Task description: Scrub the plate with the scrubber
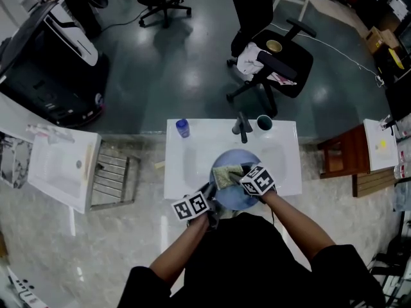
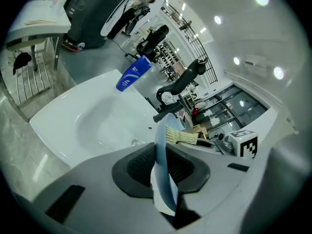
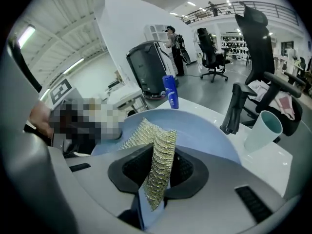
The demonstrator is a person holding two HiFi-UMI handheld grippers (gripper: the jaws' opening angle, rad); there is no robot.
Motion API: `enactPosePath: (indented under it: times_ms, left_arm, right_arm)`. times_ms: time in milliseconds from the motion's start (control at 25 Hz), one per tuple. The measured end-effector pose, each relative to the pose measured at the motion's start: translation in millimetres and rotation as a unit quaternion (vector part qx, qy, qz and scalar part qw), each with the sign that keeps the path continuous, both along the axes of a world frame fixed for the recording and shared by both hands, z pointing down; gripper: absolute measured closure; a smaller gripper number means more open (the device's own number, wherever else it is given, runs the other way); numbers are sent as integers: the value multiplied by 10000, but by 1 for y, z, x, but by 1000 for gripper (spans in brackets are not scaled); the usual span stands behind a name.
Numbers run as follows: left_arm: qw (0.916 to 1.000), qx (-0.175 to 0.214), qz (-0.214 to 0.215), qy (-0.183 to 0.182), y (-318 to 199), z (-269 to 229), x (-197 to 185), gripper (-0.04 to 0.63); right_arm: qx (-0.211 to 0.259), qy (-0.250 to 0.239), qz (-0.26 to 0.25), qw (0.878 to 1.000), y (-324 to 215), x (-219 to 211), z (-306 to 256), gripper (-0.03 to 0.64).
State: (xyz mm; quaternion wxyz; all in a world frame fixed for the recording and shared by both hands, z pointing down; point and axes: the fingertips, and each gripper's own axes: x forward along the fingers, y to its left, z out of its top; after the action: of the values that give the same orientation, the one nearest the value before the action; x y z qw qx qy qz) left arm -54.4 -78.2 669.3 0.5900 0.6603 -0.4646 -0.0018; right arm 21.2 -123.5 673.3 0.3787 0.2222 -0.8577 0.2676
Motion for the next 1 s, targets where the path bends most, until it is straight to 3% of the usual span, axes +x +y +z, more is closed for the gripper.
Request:
enactPosePath:
  times_ms: [480, 760, 880, 1000]
  left_arm:
    - [9997, 84, 205, 113, 3, -1, -28, 535]
    - [9995, 70, 256, 155, 2, 2, -40, 534]
    - [9995, 66, 274, 152, 1, 5, -46, 534]
    - [9997, 26, 242, 100, -1, 12, -55, 534]
  right_arm:
    - [105, 982, 507, 9938, -26, 34, 23, 549]
    - [163, 1200, 955, 9880, -35, 60, 31, 548]
    - [133, 945, 1192, 9883, -35, 62, 25, 548]
    - [-145, 10, 1552, 9878, -28, 48, 4, 549]
